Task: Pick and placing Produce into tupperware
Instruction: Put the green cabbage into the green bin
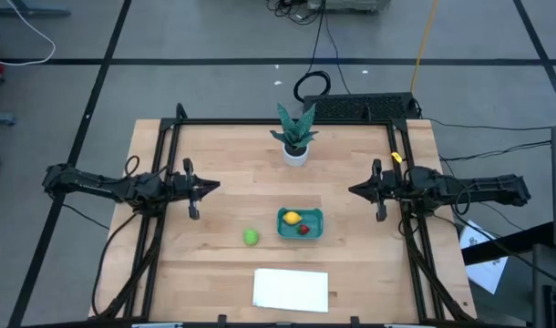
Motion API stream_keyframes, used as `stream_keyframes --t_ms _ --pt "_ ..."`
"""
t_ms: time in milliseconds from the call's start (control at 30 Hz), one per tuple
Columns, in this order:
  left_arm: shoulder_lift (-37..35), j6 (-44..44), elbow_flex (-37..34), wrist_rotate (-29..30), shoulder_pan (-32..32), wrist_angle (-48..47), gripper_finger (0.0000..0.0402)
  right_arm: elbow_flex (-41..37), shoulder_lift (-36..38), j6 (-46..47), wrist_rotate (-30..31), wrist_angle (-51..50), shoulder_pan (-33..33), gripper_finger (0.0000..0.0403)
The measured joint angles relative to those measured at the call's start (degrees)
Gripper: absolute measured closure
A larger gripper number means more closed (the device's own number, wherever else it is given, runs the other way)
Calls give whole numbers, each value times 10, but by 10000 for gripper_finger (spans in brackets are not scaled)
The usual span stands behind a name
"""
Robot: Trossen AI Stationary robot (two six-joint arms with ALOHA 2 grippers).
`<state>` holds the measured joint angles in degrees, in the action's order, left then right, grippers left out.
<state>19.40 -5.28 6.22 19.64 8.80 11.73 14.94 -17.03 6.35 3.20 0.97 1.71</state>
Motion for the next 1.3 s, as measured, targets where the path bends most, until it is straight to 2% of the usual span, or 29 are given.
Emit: stream_keyframes --t_ms 433,533,900,1300 --pt "0 3 0 0 0 -14 376 -45 49 -19 1 49 -3 403" --pt "0 3 0 0 0 -14 376 -45 57 -27 25 48 -2 403" --pt "0 21 0 0 0 -37 376 -80 58 -36 27 47 -3 403" --pt "0 29 0 0 0 -60 376 -80 59 -36 26 52 -3 403"
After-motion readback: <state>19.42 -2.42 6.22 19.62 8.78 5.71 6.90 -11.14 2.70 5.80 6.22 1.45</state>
